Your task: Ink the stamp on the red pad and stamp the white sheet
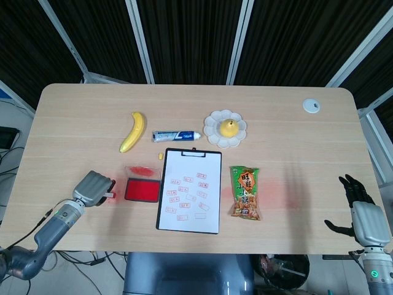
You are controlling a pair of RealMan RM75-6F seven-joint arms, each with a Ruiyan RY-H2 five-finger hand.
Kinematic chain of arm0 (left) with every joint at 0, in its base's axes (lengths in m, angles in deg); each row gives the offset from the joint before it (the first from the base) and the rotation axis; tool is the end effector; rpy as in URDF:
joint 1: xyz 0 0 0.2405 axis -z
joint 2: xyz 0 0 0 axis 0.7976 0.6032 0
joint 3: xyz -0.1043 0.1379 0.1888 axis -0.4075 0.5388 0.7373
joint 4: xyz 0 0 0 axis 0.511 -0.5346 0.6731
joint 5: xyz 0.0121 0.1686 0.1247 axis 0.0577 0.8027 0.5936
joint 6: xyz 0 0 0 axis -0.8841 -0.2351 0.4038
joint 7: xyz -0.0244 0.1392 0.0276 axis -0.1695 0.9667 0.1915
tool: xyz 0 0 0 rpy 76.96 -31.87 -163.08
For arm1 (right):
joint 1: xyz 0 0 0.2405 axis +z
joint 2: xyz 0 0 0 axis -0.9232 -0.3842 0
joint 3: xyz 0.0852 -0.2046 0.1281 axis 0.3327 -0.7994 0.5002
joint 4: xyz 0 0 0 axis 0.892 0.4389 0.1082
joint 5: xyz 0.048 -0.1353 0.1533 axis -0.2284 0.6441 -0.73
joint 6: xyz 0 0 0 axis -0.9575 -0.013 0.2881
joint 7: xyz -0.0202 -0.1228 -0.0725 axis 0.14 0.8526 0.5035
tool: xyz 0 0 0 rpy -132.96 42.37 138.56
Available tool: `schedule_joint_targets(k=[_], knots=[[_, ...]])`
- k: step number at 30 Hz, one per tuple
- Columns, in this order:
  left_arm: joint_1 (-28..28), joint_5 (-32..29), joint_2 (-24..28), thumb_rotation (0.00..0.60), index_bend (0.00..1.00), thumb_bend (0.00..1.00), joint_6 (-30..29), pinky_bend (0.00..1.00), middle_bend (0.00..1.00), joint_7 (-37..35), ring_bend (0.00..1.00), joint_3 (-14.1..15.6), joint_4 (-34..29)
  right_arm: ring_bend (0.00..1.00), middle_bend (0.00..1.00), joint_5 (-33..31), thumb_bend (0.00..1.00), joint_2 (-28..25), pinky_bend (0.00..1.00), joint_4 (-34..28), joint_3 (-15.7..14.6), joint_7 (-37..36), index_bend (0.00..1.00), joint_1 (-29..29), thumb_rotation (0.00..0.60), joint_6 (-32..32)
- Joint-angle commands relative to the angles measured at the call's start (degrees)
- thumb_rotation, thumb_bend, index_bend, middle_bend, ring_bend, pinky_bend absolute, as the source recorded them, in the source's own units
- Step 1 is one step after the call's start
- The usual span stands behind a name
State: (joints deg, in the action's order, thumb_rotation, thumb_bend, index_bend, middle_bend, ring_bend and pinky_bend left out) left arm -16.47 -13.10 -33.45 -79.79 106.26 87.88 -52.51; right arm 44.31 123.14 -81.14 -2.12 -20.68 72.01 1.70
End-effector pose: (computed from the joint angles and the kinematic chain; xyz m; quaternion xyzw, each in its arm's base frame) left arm -0.2491 0.3003 0.0256 -0.8374 -0.2718 -0.1936 0.4329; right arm -0.3112 -0.1847 0.1535 0.5439 -0.4678 0.3832 0.5817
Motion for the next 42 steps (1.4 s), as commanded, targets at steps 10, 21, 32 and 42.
schedule_joint_targets(k=[10, 21, 32, 42], knots=[[-2.0, -1.7, -2.2, 0.6, 0.79, 0.63, -8.6, 1.0, 0.84, 2.9, 0.88, -4.9, -6.1, 0.0, 0.0, 0.3, 0.03, -0.1, 0.22, -0.1, -0.1, -0.5, 0.06, 0.0, 0.6, 0.1], [2.2, -12.8, -5.8, 0.6, 0.79, 0.63, -4.4, 1.0, 0.84, 13.8, 0.88, -7.5, -8.3, 0.0, 0.0, 0.2, 0.03, -0.3, 0.22, -0.3, -0.2, -1.2, 0.06, 0.2, 0.6, 0.6], [7.7, -25.0, -7.1, 0.6, 0.79, 0.63, -2.5, 1.0, 0.84, 24.4, 0.88, -7.7, -10.4, 0.0, 0.0, 0.2, 0.03, -0.7, 0.22, -0.6, -0.4, -2.2, 0.06, 0.3, 0.6, 1.3], [10.9, -29.3, -8.7, 0.6, 0.79, 0.63, -3.2, 1.0, 0.84, 28.3, 0.88, -6.2, -10.3, 0.0, 0.0, 0.2, 0.03, -1.0, 0.22, -0.6, -0.5, -2.9, 0.06, 0.4, 0.6, 1.6]])
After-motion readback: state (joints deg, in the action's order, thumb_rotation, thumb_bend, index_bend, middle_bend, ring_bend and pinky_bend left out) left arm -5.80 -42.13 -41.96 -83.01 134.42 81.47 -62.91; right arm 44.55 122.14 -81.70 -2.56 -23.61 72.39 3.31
